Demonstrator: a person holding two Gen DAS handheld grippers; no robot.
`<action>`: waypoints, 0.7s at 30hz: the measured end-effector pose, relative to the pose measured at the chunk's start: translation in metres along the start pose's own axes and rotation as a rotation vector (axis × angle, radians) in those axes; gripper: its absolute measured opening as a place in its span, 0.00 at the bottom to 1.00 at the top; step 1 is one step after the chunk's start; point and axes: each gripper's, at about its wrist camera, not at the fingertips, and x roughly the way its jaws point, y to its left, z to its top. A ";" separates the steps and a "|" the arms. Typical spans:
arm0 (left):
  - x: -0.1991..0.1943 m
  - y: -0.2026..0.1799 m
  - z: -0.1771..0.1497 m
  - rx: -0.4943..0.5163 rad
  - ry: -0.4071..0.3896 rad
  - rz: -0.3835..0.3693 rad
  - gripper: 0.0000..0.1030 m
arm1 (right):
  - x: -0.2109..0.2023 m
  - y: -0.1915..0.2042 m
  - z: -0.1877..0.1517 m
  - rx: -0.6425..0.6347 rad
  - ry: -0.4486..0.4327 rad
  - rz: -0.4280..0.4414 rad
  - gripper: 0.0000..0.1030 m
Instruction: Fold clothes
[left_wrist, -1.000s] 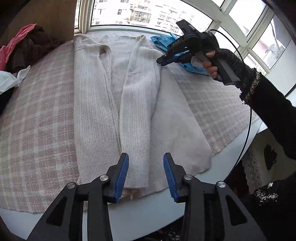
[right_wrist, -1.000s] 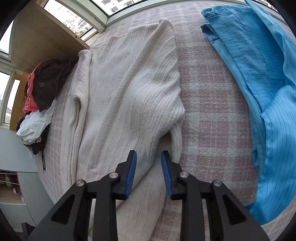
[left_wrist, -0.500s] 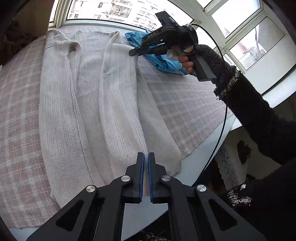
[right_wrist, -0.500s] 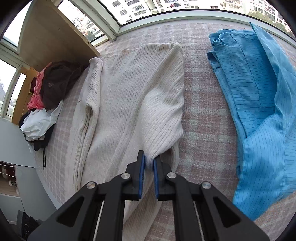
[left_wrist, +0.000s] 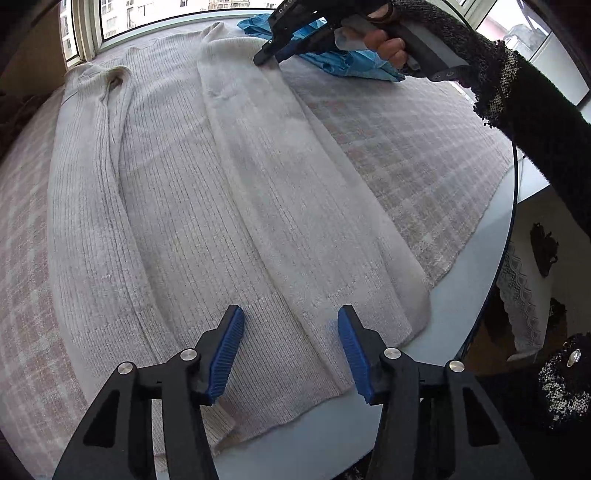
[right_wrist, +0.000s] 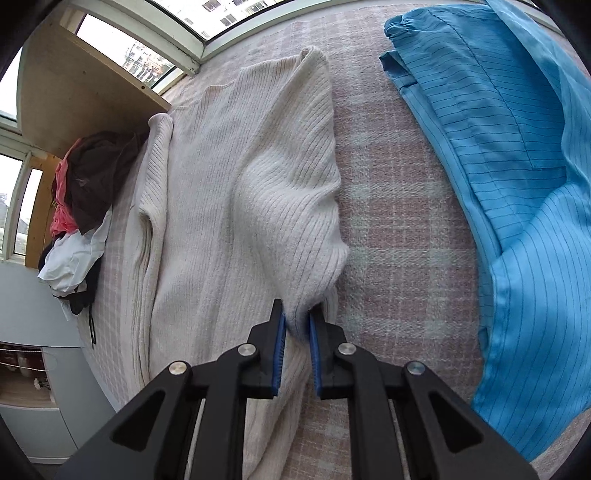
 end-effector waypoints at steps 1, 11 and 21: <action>0.002 0.002 0.000 -0.009 -0.005 -0.018 0.41 | 0.001 0.001 0.000 -0.008 -0.005 -0.003 0.12; -0.027 -0.008 -0.006 0.024 -0.017 0.027 0.15 | -0.047 0.036 0.006 -0.192 0.020 -0.110 0.10; 0.019 -0.037 0.022 0.131 0.045 -0.087 0.18 | 0.013 0.037 0.084 -0.225 -0.020 -0.251 0.10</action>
